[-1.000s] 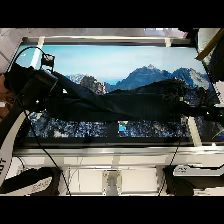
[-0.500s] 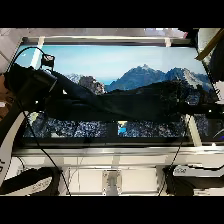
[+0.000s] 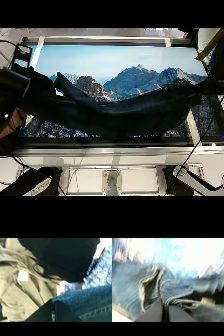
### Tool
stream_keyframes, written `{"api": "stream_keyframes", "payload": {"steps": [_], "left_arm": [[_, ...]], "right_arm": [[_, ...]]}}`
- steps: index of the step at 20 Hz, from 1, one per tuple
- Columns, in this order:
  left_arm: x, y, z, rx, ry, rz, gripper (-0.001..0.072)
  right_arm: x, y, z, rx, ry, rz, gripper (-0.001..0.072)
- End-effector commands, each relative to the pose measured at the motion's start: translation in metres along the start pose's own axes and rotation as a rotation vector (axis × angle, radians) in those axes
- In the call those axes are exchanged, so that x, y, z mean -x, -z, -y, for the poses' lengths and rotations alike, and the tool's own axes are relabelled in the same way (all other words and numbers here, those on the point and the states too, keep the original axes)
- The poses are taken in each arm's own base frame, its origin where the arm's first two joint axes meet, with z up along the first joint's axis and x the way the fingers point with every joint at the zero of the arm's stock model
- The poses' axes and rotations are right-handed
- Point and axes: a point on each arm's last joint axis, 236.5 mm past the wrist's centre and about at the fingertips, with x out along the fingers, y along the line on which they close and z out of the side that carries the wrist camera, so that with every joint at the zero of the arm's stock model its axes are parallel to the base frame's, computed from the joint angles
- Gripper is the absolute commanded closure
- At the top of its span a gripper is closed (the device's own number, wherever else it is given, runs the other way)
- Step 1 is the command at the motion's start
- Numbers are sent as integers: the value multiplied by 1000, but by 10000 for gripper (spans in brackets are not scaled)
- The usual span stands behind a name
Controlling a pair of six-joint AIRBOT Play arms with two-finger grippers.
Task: Fold the clothes and pants, and hang the long-sleeved shirts on hangers.
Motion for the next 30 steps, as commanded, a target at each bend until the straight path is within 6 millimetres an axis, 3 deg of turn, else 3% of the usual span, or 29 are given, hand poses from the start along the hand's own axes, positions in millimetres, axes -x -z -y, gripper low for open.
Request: {"api": "stream_keyframes", "payload": {"steps": [1,4,8,11,12,13,15,16,19,20,21,22,24,26,28,30], "left_arm": [[-5,-18,-8,17,6,80,694],[-41,-14,13,20,14,-11,694],[-91,3,68,-61,77,-164,694],[-125,19,94,-130,74,-259,694],[-134,24,98,-142,70,-287,694],[-142,29,100,-135,63,-308,694],[-157,32,98,-91,57,-321,694],[-163,29,96,-62,58,-307,694],[-171,8,100,38,77,-216,689],[-171,3,100,51,81,-198,566],[-168,0,96,60,77,-192,239],[-161,-3,83,68,49,-192,1],[-135,-13,32,79,-79,-150,-4],[-101,-11,-22,204,-141,-100,-4],[-77,24,-58,405,-115,-134,-4],[-73,91,-59,541,-53,-233,-3]], "right_arm": [[25,-55,7,-32,109,205,662],[-17,-49,46,-161,97,123,661],[-117,-27,102,-335,86,-23,660],[-179,-48,153,-479,160,110,659],[-186,-62,164,-505,178,184,657],[-187,-81,174,-531,193,280,610],[-171,-119,188,-572,214,469,399],[-163,-132,190,-589,209,525,356],[-163,-133,181,-574,188,503,356],[-168,-126,174,-572,166,456,356],[-168,-119,170,-569,148,416,356],[-162,-113,166,-543,137,379,356],[-129,-102,159,-450,138,311,356],[-77,-81,166,-371,228,248,357],[-17,-45,179,-318,383,153,356],[28,-5,184,-301,464,91,353]]}}
